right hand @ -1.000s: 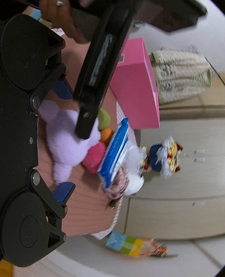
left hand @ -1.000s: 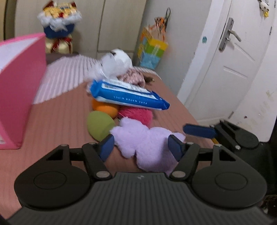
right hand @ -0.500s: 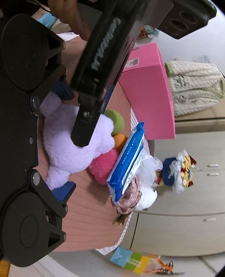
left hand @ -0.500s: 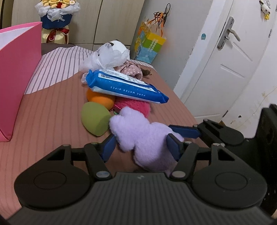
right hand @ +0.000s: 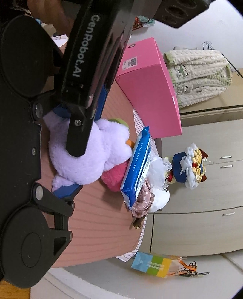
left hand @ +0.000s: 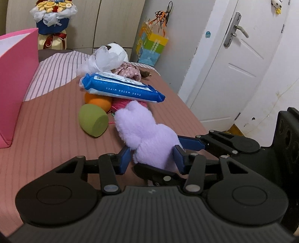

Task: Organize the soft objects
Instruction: 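Lift the bunny with the left tool and carry it over the pink box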

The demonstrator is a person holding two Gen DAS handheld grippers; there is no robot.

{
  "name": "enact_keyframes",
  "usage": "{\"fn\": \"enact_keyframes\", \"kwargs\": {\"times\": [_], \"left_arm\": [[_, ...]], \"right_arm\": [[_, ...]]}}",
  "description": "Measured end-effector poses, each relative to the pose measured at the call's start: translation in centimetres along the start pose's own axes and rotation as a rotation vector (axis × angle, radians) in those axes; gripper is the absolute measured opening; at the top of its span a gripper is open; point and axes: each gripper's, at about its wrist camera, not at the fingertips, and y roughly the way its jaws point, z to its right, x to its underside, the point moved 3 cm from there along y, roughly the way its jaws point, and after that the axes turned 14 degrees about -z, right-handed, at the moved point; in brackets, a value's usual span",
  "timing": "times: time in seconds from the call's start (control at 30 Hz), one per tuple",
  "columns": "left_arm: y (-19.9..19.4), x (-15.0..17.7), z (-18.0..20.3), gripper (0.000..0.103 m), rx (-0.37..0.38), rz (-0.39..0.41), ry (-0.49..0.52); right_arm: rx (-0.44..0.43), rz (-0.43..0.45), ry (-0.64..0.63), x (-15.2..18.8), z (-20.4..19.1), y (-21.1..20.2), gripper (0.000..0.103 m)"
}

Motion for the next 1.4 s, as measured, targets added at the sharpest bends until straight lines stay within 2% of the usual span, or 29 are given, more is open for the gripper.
{"fn": "enact_keyframes", "kwargs": {"times": [0.1, 0.27, 0.53, 0.9, 1.17, 1.4], "left_arm": [[-0.4, 0.2, 0.1, 0.040, -0.010, -0.030, 0.000], [-1.8, 0.9, -0.1, 0.039, -0.028, -0.053, -0.015], [-4.7, 2.2, -1.9, 0.038, 0.011, -0.054, -0.053], [-9.6, 4.6, -5.4, 0.038, 0.035, -0.096, -0.111], [-14.9, 5.4, -8.7, 0.038, 0.024, -0.103, -0.187], [-18.8, 3.5, -11.1, 0.038, -0.014, -0.073, -0.201]], "right_arm": [[0.005, -0.019, 0.008, -0.1, -0.7, -0.2, 0.074], [-0.006, -0.059, 0.006, -0.1, -2.1, -0.5, 0.074], [0.011, -0.103, -0.022, -0.9, -5.1, -1.6, 0.074], [-0.003, -0.169, -0.119, -1.7, -11.7, -2.4, 0.074], [-0.081, -0.191, -0.217, -4.2, -16.3, -3.6, 0.075], [-0.132, -0.180, -0.263, -8.0, -19.3, -3.8, 0.075]]}}
